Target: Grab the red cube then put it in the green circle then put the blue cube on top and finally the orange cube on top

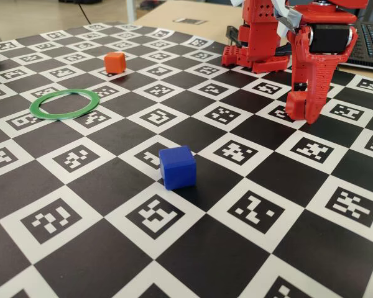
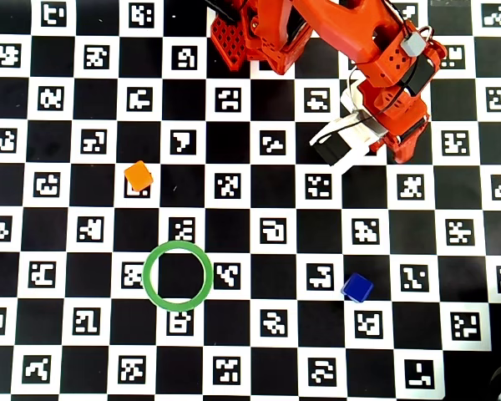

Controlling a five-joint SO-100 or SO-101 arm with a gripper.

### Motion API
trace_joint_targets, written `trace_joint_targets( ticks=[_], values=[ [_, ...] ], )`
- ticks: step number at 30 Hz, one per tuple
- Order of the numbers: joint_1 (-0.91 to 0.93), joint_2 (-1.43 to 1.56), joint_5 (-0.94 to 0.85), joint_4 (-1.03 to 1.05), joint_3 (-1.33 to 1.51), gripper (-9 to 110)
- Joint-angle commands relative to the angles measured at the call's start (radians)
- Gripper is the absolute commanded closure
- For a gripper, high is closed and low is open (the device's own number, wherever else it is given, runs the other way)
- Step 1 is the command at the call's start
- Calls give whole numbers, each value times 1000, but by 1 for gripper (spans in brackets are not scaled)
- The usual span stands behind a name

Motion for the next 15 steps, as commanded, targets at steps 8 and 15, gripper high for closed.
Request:
trace_joint_targets(
  ticks=[8, 15],
  values=[
    [15, 14, 5, 9, -75, 93],
    [103, 92, -48, 166, -222, 94]
  ],
)
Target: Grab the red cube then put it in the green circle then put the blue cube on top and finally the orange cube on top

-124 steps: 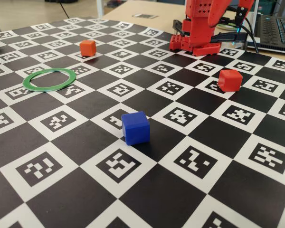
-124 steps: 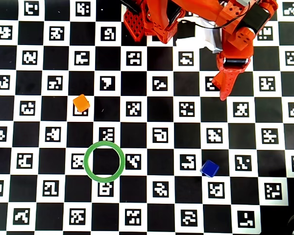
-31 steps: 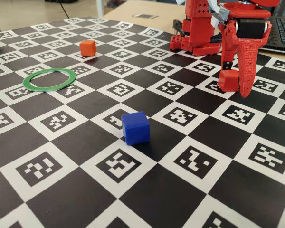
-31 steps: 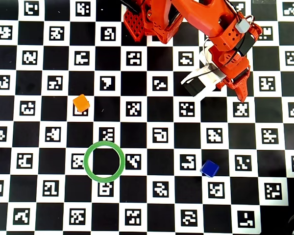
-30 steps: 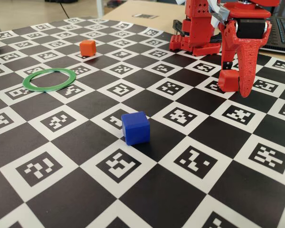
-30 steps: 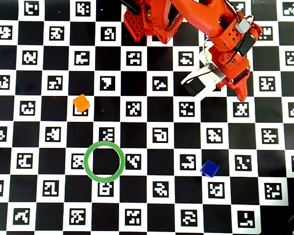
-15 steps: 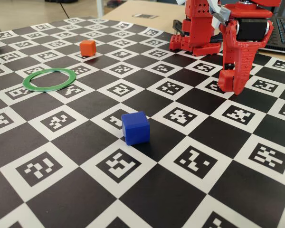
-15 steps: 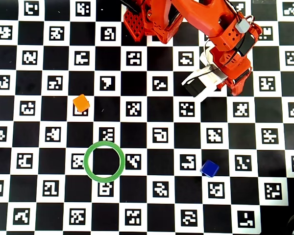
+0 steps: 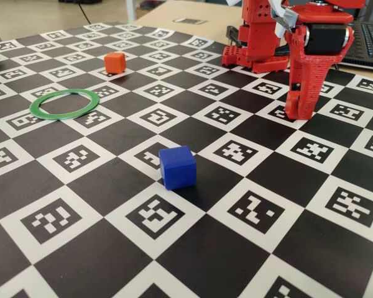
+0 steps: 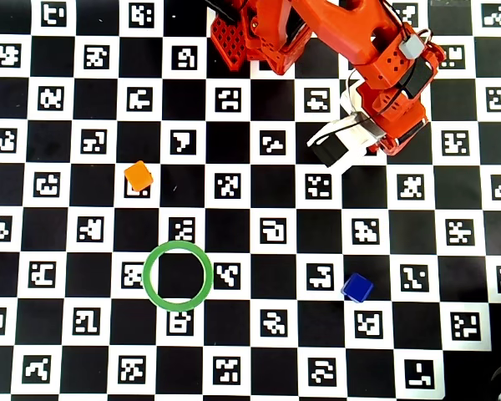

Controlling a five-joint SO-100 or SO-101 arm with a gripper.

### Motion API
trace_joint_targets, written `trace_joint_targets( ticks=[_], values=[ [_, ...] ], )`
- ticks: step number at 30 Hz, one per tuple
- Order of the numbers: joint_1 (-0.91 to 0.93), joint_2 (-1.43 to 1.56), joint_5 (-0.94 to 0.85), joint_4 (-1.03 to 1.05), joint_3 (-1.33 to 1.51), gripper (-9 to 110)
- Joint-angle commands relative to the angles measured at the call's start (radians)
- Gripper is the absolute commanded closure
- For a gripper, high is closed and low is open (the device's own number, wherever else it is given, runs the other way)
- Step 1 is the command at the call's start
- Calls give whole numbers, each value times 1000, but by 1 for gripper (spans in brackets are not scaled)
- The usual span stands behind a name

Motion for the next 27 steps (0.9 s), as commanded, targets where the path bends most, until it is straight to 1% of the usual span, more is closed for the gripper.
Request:
trace_joint_targets(
  ticks=[1, 6, 13, 20, 25, 27],
  values=[
    [67, 103, -23, 132, -195, 94],
    [202, 137, -28, 310, -362, 94],
    [463, 123, -81, 506, -574, 94],
    [733, 57, -210, 565, -707, 94],
    [887, -71, -420, 595, -841, 96],
    [931, -127, -416, 588, -897, 96]
  ],
)
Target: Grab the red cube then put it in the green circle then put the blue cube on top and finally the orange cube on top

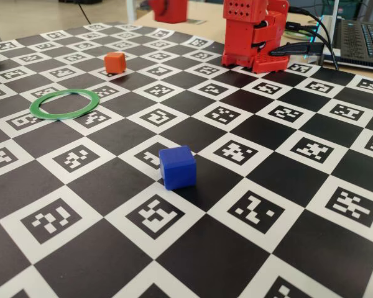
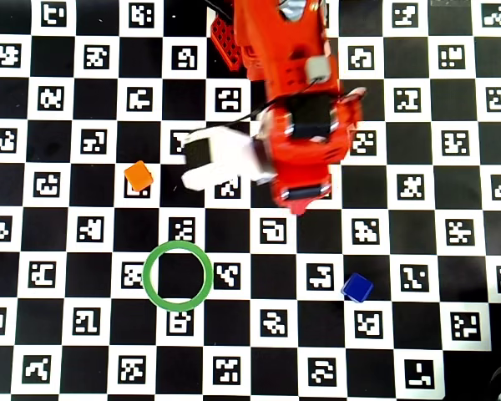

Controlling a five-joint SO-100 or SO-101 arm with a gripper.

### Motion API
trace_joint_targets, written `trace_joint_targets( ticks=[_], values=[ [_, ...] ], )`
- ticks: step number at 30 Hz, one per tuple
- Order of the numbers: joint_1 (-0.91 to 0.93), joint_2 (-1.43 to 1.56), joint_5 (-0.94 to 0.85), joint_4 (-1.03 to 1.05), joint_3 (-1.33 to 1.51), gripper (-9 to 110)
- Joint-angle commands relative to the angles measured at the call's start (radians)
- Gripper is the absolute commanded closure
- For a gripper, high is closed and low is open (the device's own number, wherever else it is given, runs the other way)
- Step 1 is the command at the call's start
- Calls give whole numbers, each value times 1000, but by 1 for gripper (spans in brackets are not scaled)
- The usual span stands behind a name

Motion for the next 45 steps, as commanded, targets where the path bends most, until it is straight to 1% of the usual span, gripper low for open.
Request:
trace_joint_targets(
  ticks=[1, 11, 19, 24, 29, 45],
  values=[
    [87, -57, -41, 3, -178, 96],
    [179, -379, -55, 17, -511, 95],
    [265, -698, -66, 15, -830, 95],
    [305, -838, -91, 9, -953, 95],
    [331, -923, -100, -12, -1017, 95],
    [333, -977, -95, -61, -994, 95]
  ],
)
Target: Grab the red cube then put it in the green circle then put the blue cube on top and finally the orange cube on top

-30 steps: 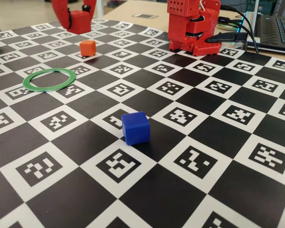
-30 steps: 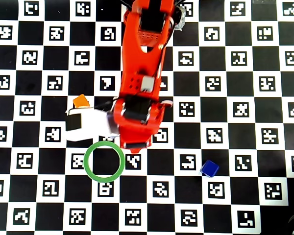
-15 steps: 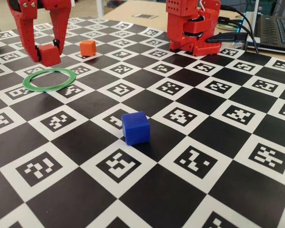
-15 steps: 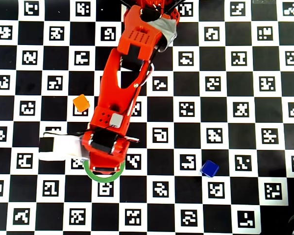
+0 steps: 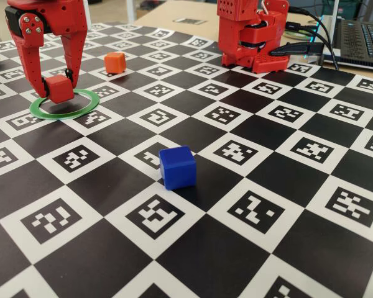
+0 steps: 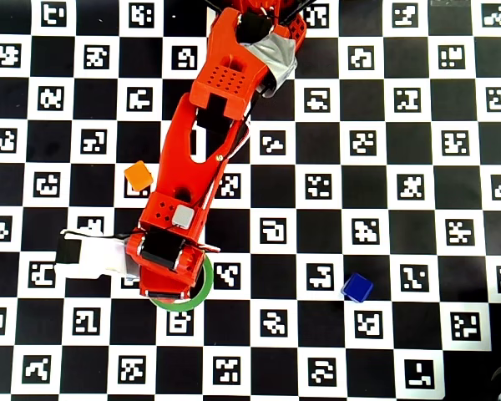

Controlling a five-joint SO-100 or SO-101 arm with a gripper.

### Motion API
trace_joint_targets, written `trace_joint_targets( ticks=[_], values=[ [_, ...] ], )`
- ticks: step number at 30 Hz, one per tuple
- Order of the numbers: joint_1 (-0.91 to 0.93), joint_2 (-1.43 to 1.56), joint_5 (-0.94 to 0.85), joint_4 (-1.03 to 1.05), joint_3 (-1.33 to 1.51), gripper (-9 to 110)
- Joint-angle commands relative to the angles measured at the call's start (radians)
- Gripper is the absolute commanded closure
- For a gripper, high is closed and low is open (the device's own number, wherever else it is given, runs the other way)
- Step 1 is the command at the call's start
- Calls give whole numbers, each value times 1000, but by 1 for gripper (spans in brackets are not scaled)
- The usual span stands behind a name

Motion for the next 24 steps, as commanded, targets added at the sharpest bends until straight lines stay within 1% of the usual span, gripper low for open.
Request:
trace_joint_targets(
  ticks=[1, 24],
  values=[
    [3, 49, 2, -9, -60, 95],
    [-2, 46, 9, -46, 43, 95]
  ],
)
